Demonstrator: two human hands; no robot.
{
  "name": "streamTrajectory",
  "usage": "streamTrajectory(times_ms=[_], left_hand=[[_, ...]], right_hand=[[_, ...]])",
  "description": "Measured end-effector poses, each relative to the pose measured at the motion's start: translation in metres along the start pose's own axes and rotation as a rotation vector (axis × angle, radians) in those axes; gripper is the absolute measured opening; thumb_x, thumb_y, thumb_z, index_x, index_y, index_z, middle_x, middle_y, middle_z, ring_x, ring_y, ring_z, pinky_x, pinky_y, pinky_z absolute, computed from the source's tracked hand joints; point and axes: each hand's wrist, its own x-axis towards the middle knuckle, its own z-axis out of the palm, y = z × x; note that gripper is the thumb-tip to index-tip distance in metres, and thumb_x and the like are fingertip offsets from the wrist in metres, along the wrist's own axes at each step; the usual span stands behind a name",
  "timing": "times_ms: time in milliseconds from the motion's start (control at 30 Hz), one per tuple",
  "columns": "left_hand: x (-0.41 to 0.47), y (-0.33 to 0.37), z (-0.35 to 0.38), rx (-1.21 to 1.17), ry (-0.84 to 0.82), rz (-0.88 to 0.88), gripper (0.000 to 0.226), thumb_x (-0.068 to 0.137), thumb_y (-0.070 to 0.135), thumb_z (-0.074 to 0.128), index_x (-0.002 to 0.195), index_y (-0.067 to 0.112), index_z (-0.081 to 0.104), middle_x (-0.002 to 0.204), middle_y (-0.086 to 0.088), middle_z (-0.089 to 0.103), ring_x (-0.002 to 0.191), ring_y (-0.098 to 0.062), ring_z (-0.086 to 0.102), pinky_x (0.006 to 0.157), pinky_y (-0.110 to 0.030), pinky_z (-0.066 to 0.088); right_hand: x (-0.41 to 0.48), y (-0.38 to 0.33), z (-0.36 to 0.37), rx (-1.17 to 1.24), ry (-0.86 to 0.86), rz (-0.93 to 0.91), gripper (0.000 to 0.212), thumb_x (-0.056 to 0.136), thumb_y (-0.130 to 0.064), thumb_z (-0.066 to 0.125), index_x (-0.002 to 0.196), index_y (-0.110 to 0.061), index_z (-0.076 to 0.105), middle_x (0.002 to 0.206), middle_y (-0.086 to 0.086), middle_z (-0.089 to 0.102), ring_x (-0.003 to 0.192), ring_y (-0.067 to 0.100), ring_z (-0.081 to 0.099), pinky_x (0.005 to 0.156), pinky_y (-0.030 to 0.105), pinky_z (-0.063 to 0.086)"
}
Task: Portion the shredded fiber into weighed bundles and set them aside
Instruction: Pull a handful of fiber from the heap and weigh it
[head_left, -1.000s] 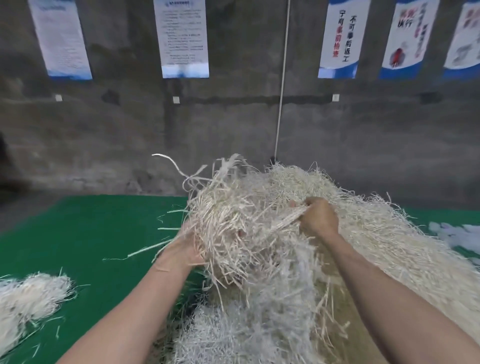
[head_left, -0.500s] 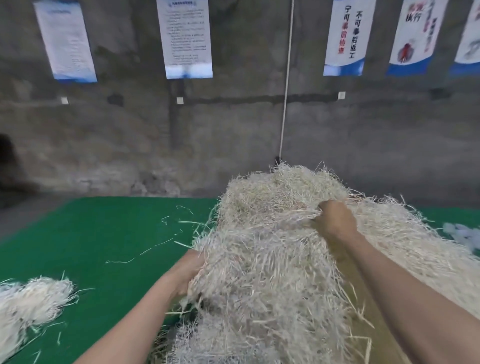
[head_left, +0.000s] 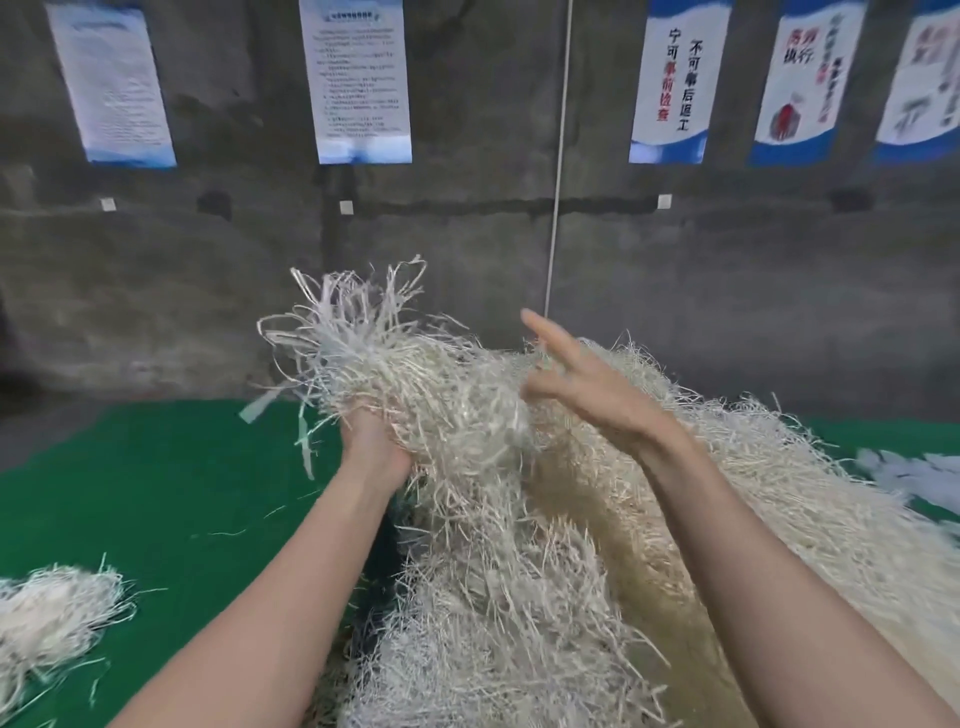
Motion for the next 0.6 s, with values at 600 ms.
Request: streamTrajectory(times_ms=[600], left_hand=[[0.000, 0.041, 0.011, 0.079, -0.010, 0.094, 0.028, 0.100, 0.019, 0.028, 0.081, 0.014, 0.048, 0.079, -0.003, 0.052, 0.074, -0.023, 0.051, 0.070, -0.048, 0.046]], right_hand=[[-0.076, 0.125, 0.117, -0.435, -0.319, 0.533, 0.048, 0.103, -0.020, 0.021, 0.151, -0.023, 0.014, 0.149, 0.010, 0.037, 0.127, 0.027, 0.046, 0.097, 0.033, 0.040]])
